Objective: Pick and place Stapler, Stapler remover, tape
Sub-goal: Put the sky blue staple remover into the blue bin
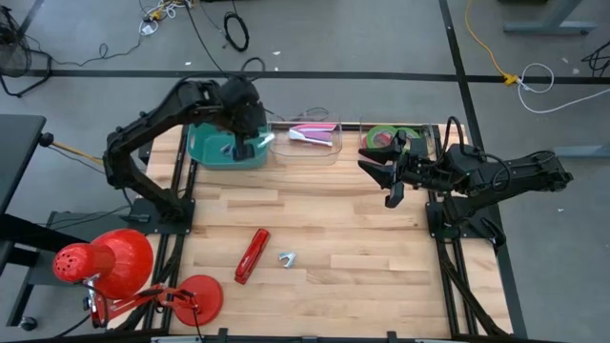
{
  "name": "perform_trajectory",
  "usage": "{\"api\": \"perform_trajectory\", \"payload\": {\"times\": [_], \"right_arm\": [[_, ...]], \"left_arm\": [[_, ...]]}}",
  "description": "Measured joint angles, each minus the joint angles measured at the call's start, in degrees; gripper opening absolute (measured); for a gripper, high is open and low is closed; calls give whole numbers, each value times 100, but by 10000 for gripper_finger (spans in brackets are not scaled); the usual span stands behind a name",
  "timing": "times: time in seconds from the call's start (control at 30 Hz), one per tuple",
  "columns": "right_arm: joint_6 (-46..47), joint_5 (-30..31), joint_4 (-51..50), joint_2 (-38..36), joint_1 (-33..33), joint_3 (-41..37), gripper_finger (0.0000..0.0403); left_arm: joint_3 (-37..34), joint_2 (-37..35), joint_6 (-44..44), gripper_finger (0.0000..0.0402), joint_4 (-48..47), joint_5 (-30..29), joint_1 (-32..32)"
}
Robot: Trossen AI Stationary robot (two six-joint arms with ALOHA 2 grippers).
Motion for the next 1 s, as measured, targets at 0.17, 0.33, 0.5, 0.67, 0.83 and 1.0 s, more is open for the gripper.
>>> {"api": "perform_trajectory", "payload": {"times": [0.17, 0.33, 0.5, 0.67, 0.83, 1.0], "right_arm": [[84, -22, -2, -1, 0, 0, 146], [88, -64, -4, -1, 0, 0, 146], [87, -64, -29, -2, 0, 0, 146], [53, -59, -65, -2, 0, 0, 146], [51, -57, -92, -2, 0, 0, 146], [49, -51, -93, -2, 0, 0, 146]], "left_arm": [[-658, -44, -149, 0, 235, 24, 28], [-1767, -370, -304, 0, 822, -17, 142], [-2708, -779, -624, 0, 1501, -35, 401], [-3279, -1056, -714, 0, 1780, -34, 708], [-3515, -1122, -712, 0, 1834, -35, 1027], [-3666, -1121, -976, 0, 1959, -281, 1373]]}}
